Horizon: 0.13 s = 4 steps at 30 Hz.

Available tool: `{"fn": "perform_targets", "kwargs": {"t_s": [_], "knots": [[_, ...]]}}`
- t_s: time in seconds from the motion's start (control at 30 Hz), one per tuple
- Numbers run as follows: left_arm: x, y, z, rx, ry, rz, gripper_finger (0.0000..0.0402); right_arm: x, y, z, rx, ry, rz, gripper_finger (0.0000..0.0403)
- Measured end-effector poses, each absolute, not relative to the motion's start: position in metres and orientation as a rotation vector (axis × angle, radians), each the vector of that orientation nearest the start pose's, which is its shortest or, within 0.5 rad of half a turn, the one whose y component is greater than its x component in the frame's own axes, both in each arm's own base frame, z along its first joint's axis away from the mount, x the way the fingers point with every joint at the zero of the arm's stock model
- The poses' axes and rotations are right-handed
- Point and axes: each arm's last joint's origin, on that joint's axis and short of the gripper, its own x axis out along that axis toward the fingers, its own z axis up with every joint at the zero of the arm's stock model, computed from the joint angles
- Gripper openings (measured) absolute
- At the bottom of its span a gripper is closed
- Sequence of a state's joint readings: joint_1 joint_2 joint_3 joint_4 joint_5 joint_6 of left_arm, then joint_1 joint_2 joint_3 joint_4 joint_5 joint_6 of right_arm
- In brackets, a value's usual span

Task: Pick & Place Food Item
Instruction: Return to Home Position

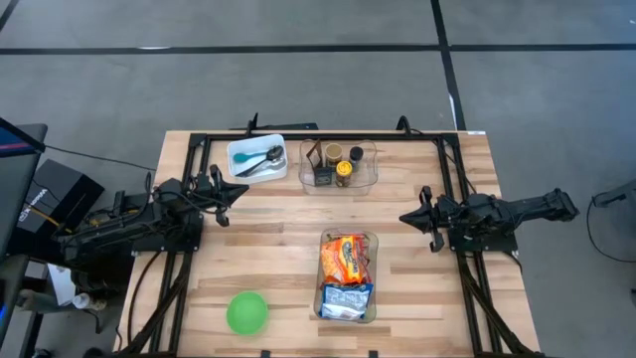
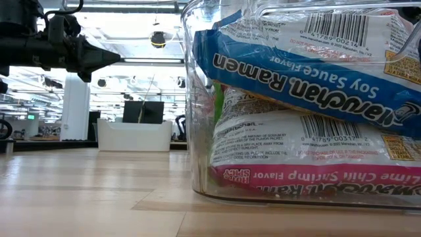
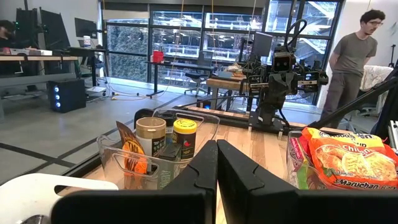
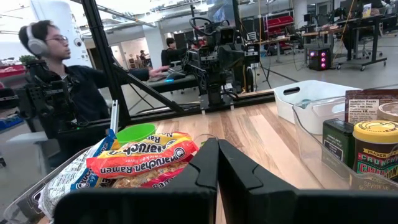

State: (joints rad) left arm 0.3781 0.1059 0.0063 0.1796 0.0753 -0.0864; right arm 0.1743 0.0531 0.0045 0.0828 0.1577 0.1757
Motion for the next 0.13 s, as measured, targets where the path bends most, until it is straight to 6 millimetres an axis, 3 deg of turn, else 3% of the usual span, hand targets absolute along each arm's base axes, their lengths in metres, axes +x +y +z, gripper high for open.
{"fn": "perform_targets", "kwargs": {"t_s": [0.13], "knots": [[0.0970, 0.0362, 0.1745, -0.068, -0.092, 0.299, 0.0001, 0.0995, 0.0129, 0.1689, 0.181, -0.032, 0.019, 0.0000]]}}
